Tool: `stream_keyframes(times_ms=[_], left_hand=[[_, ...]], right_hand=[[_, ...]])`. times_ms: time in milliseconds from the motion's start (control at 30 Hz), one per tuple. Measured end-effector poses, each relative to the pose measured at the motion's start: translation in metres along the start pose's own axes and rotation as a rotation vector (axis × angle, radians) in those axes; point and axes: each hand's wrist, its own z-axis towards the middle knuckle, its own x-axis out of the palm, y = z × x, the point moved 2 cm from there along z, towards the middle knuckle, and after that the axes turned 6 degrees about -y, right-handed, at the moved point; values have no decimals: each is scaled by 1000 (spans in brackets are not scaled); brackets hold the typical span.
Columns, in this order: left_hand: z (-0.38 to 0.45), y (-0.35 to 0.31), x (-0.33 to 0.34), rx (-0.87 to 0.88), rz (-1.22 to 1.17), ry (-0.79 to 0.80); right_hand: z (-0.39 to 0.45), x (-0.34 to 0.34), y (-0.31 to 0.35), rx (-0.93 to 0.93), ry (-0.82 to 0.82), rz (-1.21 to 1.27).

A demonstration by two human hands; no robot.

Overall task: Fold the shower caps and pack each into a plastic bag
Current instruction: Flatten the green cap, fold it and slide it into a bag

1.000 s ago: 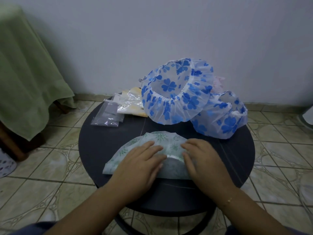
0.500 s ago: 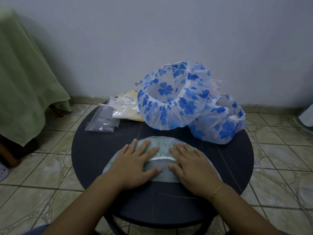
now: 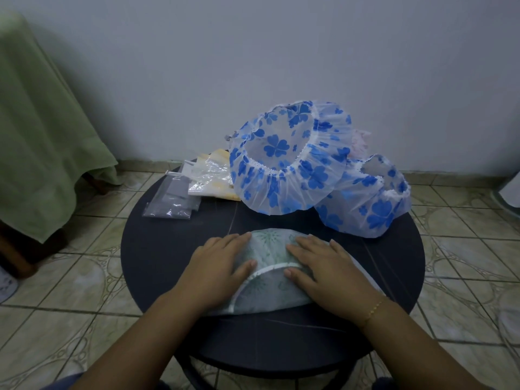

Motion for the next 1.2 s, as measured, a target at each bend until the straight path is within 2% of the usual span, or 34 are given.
stream_keyframes(times_ms=[267,333,400,467,533,633,700,767,933,1200], left_hand=[[8,7,1,-37,-40,-33],[7,6,0,-46,20,-111],[3,-3,-3,40,198,-229],[2,-14,-2,225,222,-322],[-1,-23,2,376,181,-243],[-1,-20,11,329,94,1],[-1,-13,19,278,110,90],[-1,-13,19,263,106,99],[-2,-13,20,224,129,114],[-1,8,14,239,161,184]], right_hand=[[4,7,0,2,38,-44],[4,10,1,-2,44,-62],[4,10,2,-1,54,-67],[4,10,2,-8,61,-74],[4,11,1,-10,68,-77],[6,8,-1,9,50,-6],[7,5,-1,19,34,68],[8,6,-1,25,34,74],[7,15,-3,59,51,-87],[-2,9,-20,89,94,-88]])
